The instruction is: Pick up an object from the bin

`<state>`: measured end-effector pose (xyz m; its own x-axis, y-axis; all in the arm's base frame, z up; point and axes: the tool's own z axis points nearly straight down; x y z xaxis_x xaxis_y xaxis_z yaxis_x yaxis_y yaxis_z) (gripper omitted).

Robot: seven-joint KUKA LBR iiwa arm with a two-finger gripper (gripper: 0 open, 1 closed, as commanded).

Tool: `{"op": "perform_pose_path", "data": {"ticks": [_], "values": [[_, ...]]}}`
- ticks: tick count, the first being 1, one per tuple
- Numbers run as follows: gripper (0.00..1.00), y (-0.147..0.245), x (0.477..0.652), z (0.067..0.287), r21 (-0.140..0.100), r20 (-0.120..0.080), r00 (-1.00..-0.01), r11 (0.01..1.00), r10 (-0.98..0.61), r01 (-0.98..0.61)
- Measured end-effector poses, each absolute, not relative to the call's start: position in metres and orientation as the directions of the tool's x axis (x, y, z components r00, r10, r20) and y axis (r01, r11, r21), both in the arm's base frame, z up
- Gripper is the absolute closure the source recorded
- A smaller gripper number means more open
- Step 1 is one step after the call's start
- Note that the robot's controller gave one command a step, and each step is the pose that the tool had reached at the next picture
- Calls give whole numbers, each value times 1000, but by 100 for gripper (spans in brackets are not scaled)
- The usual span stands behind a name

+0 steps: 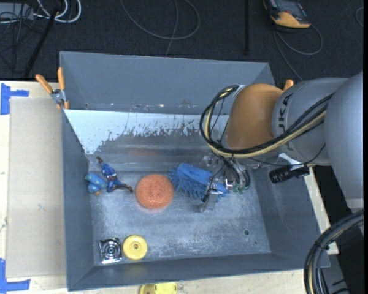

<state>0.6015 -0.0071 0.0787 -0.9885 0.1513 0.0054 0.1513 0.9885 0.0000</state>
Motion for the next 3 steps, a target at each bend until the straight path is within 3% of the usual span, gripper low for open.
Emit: {"op": "perform_pose_path", "data": {"ticks": [1,2,3], "values": [[0,4,602,124,2,-4,-973,973,229,229],[0,-5,602,82,0,4,-988,988,153,153],[100,5,597,70,0,1,-943,943,332,332]]}}
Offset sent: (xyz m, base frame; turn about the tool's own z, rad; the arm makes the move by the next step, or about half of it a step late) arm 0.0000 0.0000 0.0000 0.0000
